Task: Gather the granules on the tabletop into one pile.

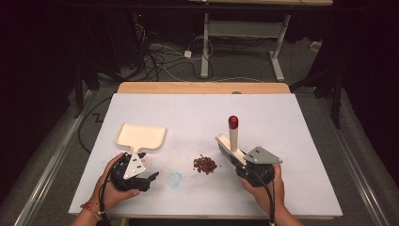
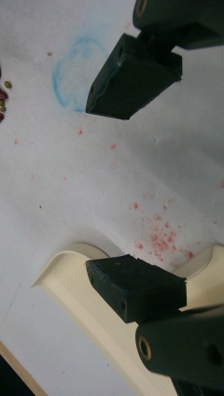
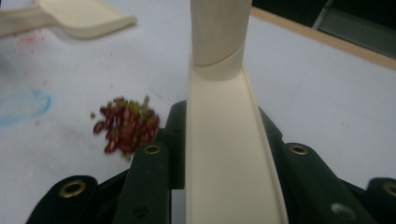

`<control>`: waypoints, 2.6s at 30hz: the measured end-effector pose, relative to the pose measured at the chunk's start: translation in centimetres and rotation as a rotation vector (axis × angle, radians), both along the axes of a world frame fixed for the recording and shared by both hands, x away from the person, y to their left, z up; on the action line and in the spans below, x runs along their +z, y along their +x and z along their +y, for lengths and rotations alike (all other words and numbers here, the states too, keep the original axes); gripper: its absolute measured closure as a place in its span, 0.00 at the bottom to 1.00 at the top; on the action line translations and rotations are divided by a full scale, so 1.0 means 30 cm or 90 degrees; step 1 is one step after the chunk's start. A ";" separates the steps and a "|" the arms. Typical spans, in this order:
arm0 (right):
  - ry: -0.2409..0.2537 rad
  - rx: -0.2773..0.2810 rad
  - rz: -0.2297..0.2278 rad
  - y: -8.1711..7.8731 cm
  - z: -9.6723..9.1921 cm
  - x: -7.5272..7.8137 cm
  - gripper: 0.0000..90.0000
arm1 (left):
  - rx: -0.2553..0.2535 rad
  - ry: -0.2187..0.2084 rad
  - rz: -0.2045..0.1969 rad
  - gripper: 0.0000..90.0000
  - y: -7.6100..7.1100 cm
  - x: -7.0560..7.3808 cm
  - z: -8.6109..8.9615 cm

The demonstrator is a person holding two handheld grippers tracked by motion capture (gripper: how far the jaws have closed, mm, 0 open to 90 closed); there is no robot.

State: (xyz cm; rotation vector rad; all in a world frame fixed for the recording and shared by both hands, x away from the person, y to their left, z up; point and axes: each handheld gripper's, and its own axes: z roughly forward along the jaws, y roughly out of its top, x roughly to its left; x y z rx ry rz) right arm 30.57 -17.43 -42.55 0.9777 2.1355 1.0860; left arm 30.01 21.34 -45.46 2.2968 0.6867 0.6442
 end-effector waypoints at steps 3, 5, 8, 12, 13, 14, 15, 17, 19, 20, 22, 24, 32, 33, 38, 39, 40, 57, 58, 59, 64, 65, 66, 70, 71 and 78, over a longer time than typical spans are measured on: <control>-0.017 0.006 0.023 -0.038 -0.035 -0.016 0.75 | 0.001 -0.002 -0.001 0.23 -0.001 0.000 0.002; -0.014 0.007 0.026 -0.065 -0.061 -0.017 0.75 | 0.000 -0.002 0.000 0.23 0.000 0.000 0.001; -0.005 0.012 0.032 -0.095 -0.078 -0.017 0.75 | -0.002 0.003 0.002 0.23 0.002 -0.001 -0.005; 0.014 0.049 0.049 -0.111 -0.046 -0.028 0.74 | -0.008 0.008 0.002 0.23 0.005 -0.002 -0.014; 0.017 0.056 0.052 -0.113 -0.034 -0.032 0.74 | -0.009 0.010 0.003 0.23 0.005 -0.002 -0.014; 0.014 0.063 0.051 -0.116 -0.023 -0.033 0.74 | -0.009 0.010 0.004 0.23 0.005 -0.003 -0.013; 0.008 0.068 0.047 -0.119 -0.011 -0.034 0.74 | -0.010 0.008 0.006 0.23 0.006 -0.003 -0.011; 0.010 0.073 0.043 -0.122 -0.002 -0.032 0.74 | -0.008 0.004 0.007 0.23 0.005 -0.004 -0.007; 0.023 0.077 0.045 -0.119 -0.001 -0.025 0.75 | -0.007 0.004 0.007 0.23 0.005 -0.005 -0.005; 0.024 0.076 0.042 -0.118 -0.002 -0.022 0.74 | -0.007 0.004 0.007 0.23 0.004 -0.004 -0.004; 0.028 0.076 0.040 -0.116 -0.006 -0.016 0.74 | -0.007 0.003 0.005 0.23 0.002 -0.003 -0.003; 0.033 0.078 0.036 -0.116 -0.015 -0.011 0.74 | -0.006 0.003 0.004 0.23 0.002 -0.003 -0.003; 0.038 0.057 0.010 -0.110 -0.075 0.023 0.74 | -0.008 0.007 0.007 0.23 0.004 -0.004 -0.006; 0.034 0.057 0.012 -0.109 -0.079 0.023 0.74 | -0.008 0.007 0.007 0.23 0.004 -0.004 -0.006; 0.031 0.062 0.021 -0.102 -0.087 0.021 0.74 | -0.006 0.007 0.005 0.23 0.003 -0.003 -0.005; 0.030 0.063 0.022 -0.100 -0.091 0.024 0.74 | -0.005 0.005 0.005 0.23 0.003 -0.003 -0.004; 0.031 0.064 0.020 -0.097 -0.098 0.029 0.74 | -0.005 0.005 0.005 0.23 0.003 -0.003 -0.003; 0.013 0.154 0.039 -0.070 -0.283 0.062 0.74 | -0.001 0.011 0.004 0.23 0.005 -0.003 -0.006; 0.016 0.157 0.043 -0.072 -0.288 0.060 0.74 | -0.001 0.011 0.004 0.23 0.005 -0.003 -0.006; 0.014 0.160 0.044 -0.074 -0.293 0.060 0.74 | 0.000 0.012 0.005 0.23 0.005 -0.003 -0.006; 0.012 0.189 0.067 -0.087 -0.311 0.058 0.74 | 0.001 0.011 0.007 0.23 0.007 -0.004 -0.005; 0.019 0.199 0.082 -0.086 -0.315 0.056 0.74 | 0.000 0.011 0.007 0.23 0.007 -0.004 -0.005; 0.019 0.207 0.097 -0.085 -0.317 0.053 0.74 | 0.000 0.011 0.007 0.23 0.007 -0.004 -0.005; 0.016 0.214 0.120 -0.075 -0.323 0.046 0.74 | -0.001 0.012 0.008 0.23 0.009 -0.005 -0.006; 0.019 0.216 0.124 -0.068 -0.325 0.047 0.74 | -0.002 0.012 0.008 0.23 0.010 -0.005 -0.007; -0.007 0.207 0.159 0.040 -0.320 0.053 0.74 | -0.007 0.020 0.015 0.23 0.016 -0.014 -0.021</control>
